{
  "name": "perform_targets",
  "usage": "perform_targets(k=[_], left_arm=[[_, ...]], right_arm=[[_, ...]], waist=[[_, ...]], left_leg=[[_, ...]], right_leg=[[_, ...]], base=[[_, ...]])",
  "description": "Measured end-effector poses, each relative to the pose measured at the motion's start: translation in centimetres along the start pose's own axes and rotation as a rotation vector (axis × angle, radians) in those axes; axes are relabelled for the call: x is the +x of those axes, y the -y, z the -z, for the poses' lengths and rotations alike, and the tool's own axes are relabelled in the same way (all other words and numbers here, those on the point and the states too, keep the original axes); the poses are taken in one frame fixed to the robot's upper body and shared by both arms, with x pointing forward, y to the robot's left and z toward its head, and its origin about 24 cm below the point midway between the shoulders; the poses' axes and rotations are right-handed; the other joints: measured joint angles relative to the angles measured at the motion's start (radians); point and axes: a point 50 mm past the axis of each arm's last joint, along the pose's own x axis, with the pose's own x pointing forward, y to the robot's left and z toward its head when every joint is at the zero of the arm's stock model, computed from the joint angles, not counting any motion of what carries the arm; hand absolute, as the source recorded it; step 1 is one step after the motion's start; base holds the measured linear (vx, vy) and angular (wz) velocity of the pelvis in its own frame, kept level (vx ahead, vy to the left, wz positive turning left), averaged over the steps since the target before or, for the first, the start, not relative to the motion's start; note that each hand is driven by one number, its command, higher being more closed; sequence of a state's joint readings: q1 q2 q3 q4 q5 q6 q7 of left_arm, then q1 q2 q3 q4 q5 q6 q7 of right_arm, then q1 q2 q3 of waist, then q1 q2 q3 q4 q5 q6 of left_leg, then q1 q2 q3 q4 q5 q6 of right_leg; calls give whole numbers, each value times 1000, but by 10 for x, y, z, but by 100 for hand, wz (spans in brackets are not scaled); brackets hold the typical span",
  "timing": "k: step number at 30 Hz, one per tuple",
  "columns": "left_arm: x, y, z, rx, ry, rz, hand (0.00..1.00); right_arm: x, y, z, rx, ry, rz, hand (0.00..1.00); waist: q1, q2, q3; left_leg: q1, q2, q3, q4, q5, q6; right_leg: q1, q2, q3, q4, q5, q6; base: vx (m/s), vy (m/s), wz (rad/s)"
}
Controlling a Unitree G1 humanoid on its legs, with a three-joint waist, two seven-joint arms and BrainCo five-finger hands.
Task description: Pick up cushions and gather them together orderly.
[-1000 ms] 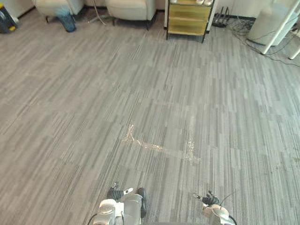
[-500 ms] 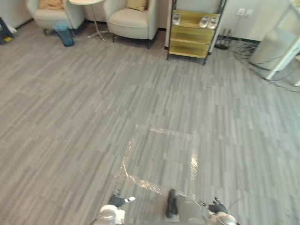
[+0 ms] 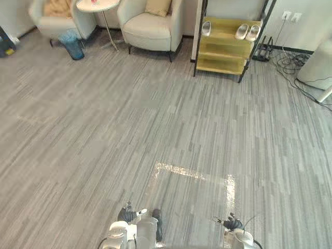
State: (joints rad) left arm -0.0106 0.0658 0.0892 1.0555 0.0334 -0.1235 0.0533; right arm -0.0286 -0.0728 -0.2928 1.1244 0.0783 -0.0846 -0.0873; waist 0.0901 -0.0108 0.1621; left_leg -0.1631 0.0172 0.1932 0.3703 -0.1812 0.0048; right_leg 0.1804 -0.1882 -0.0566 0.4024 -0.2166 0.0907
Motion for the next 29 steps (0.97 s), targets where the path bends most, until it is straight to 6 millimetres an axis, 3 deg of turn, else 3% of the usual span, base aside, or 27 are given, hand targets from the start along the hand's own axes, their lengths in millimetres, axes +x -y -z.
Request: perform_targets(k=[2, 3, 5, 6, 7, 9, 10, 13, 14, 16, 17, 18, 19, 22, 23, 24, 25, 26, 29], left_arm=[[-2, 1, 9, 9, -34, 8, 0], [-2, 2, 10, 16, -37, 19, 0], [0, 4, 7, 38, -42, 36, 0], [-1, 6, 12, 54, -64, 45, 0], [-1, 7, 14, 64, -73, 50, 0], [-1, 2, 14, 79, -72, 40, 0], [0, 2, 11, 81, -63, 42, 0], [-2, 9, 15, 65, -71, 57, 0], [-3, 12, 16, 58, -74, 60, 0], [-3, 12, 17, 54, -76, 61, 0], [-3, 13, 16, 41, -72, 59, 0], [-3, 16, 13, 8, -56, 57, 0], [-3, 17, 10, -1, -41, 58, 0], [-3, 18, 8, -3, -29, 58, 0], [-3, 19, 8, 3, -29, 61, 0], [-4, 20, 10, 4, -33, 67, 0], [-4, 19, 9, 7, -32, 64, 0], [-3, 13, 10, 29, -31, 54, 0], [-3, 7, 10, 45, -35, 44, 0]], right_arm=[[0, -2, 2, 1, -5, -11, 0], [0, 1, 2, -1, -5, -6, 0], [0, 5, 1, -7, -6, 4, 0], [0, 8, 1, -11, -4, 10, 0], [-1, 10, 3, -11, -6, 15, 0], [-1, 11, 3, 1, 4, 21, 0], [-2, 15, 7, 1, -11, 28, 0], [-1, 26, 5, -11, -9, 56, 0], [-1, 29, 4, -12, -6, 65, 0], [-2, 29, 6, -11, -14, 66, 0], [-2, 28, 8, -9, -19, 64, 0], [-3, 26, 11, -7, -25, 56, 0], [-3, 25, 10, -7, -24, 55, 0], [-1, 23, 7, -6, -19, 51, 0], [0, 22, 3, -4, -8, 50, 0], [-1, 23, 4, -5, -10, 53, 0], [-1, 21, 5, -5, -15, 48, 0], [-2, 16, 9, -1, -24, 36, 0], [-5, 19, 20, 12, -54, 49, 0]], waist=[[-5, 11, -18], [-4, 20, -19], [-6, 35, -9], [-30, 57, -6], [-43, 67, -11], [-60, 53, -19], [-68, 40, -20], [-49, 74, -30], [-52, 87, -28], [-51, 87, -17], [-51, 84, -9], [-43, 84, -2], [-29, 93, -1], [-28, 95, 1], [-28, 95, 1], [-25, 100, 0], [-23, 93, -3], [-28, 62, -10], [-29, 26, -13]], left_leg=[[71, 8, 14, -28, -7, 14], [124, 15, 9, -71, -8, 15], [230, 10, -15, -182, -35, 22], [292, 23, -14, -225, -36, 17], [307, 38, -15, -240, -34, 6], [321, 41, -20, -248, -34, -16], [326, 44, -57, -232, -58, -61], [305, 94, -96, -193, -60, -68], [305, 112, -121, -162, -59, -69], [272, 132, -131, -33, -63, -78], [235, 141, -144, 78, -63, -82], [161, 160, -153, 258, -49, -116], [103, 178, -150, 372, -85, -115], [49, 137, -151, 261, -152, -103], [31, 99, -187, 102, -129, -99], [35, 76, -220, 12, -16, -104], [53, 62, -218, -5, -7, -97], [77, 27, -217, -45, 5, -78], [112, -15, -212, -92, 20, -56]], right_leg=[[-76, 9, 14, 178, -7, 44], [-121, 26, -8, 240, -29, 45], [-189, 9, -106, 340, -69, 5], [-240, -6, -212, 352, -114, -44], [-269, -3, -257, 313, -121, -57], [-349, 7, -257, 161, -93, -50], [-350, 34, -241, 31, 31, -60], [-309, 88, -249, -27, 32, -90], [-269, 111, -269, -69, 29, -93], [-198, 130, -291, -126, 28, -94], [-156, 138, -300, -158, 28, -94], [-109, 148, -306, -195, 29, -96], [-75, 159, -304, -223, 28, -98], [-51, 139, -281, -236, 29, -97], [-50, 123, -259, -234, 28, -82], [-45, 126, -236, -234, 21, -49], [-41, 116, -217, -240, 25, -41], [-38, 87, -197, -259, 23, -32], [-20, 47, -194, -270, 21, -27]], base=[[681, 169, -47], [401, -6, -39], [333, -40, -36], [192, -63, -2], [338, -146, 14], [273, -160, 34], [285, -176, 37], [332, -212, 8], [291, -196, 32], [266, -155, 35], [174, -79, 22], [200, -11, 11], [164, 2, 0], [172, 119, -25], [164, 206, -47], [168, 200, -46], [168, 163, -16], [135, 103, 4], [154, 117, 6]])
